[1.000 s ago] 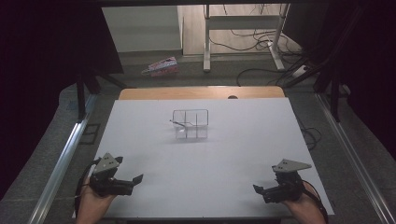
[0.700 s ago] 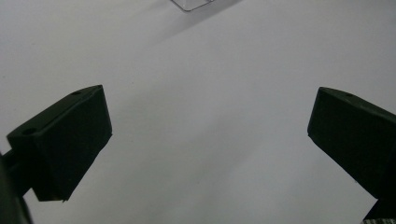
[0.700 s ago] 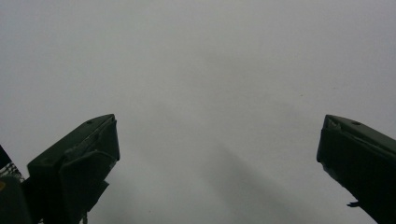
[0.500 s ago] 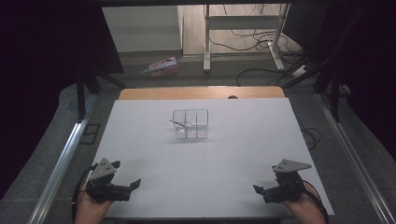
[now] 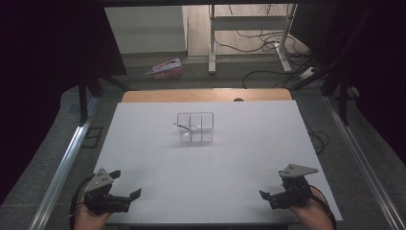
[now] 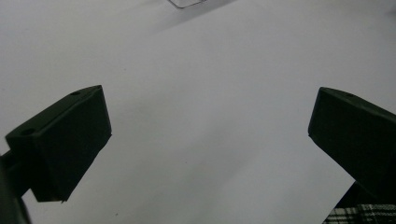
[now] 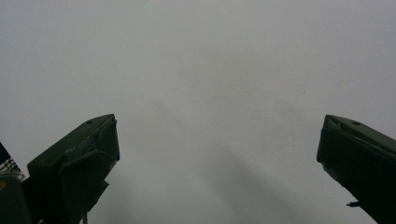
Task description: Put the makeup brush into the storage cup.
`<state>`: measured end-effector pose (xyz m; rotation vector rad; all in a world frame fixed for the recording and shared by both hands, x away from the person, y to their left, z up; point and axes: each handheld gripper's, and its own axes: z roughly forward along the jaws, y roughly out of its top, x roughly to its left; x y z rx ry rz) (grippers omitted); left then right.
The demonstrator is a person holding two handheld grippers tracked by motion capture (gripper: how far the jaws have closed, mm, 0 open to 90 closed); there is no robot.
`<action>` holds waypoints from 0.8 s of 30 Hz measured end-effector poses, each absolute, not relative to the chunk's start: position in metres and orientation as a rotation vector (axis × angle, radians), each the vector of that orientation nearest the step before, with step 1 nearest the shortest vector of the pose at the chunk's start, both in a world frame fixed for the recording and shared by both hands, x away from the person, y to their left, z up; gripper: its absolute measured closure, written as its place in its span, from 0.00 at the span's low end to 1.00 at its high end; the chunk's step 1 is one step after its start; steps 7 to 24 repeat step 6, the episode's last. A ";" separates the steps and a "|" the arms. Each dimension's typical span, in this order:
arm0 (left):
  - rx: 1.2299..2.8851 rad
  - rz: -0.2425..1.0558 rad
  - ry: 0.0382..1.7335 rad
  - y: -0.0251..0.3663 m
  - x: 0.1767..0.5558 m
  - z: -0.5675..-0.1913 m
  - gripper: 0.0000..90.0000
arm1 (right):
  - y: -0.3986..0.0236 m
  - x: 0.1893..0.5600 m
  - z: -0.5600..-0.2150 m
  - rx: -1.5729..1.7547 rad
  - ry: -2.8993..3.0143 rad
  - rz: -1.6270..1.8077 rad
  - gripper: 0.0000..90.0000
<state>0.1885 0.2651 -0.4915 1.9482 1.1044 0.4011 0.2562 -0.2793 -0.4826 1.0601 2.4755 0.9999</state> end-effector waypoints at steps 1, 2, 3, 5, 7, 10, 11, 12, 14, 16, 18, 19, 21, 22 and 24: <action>1.945 0.395 1.106 0.266 0.188 -0.492 0.00 | -0.279 0.256 -0.483 1.060 2.478 0.999 0.00; 1.940 0.395 1.108 0.267 0.188 -0.492 0.00 | -0.279 0.256 -0.483 1.059 2.479 0.998 0.00; 1.938 0.393 1.109 0.267 0.188 -0.492 0.00 | -0.279 0.256 -0.483 1.057 2.480 0.996 0.00; 1.944 0.390 1.112 0.267 0.188 -0.492 0.00 | -0.278 0.256 -0.483 1.052 2.482 0.992 0.00; 1.948 0.393 1.111 0.266 0.188 -0.493 0.00 | -0.278 0.256 -0.483 1.050 2.483 0.992 0.00; 1.948 0.393 1.111 0.266 0.188 -0.493 0.00 | -0.278 0.256 -0.483 1.050 2.483 0.992 0.00; 1.948 0.393 1.111 0.266 0.188 -0.493 0.00 | -0.278 0.256 -0.483 1.050 2.483 0.992 0.00; 1.948 0.393 1.111 0.266 0.188 -0.493 0.00 | -0.278 0.256 -0.483 1.050 2.483 0.992 0.00; 1.948 0.393 1.111 0.266 0.188 -0.493 0.00 | -0.278 0.256 -0.483 1.050 2.483 0.992 0.00; 1.948 0.393 1.111 0.266 0.188 -0.493 0.00 | -0.278 0.256 -0.483 1.050 2.483 0.992 0.00; 1.948 0.393 1.111 0.266 0.188 -0.493 0.00 | -0.278 0.256 -0.483 1.050 2.483 0.992 0.00; 1.948 0.393 1.111 0.266 0.188 -0.493 0.00 | -0.278 0.256 -0.483 1.050 2.483 0.992 0.00; 1.948 0.393 1.111 0.266 0.188 -0.493 0.00 | -0.278 0.256 -0.483 1.050 2.483 0.992 0.00; 1.948 0.393 1.111 0.266 0.188 -0.493 0.00 | -0.278 0.256 -0.483 1.050 2.483 0.992 0.00; 1.948 0.393 1.111 0.266 0.188 -0.493 0.00 | -0.278 0.256 -0.483 1.050 2.483 0.992 0.00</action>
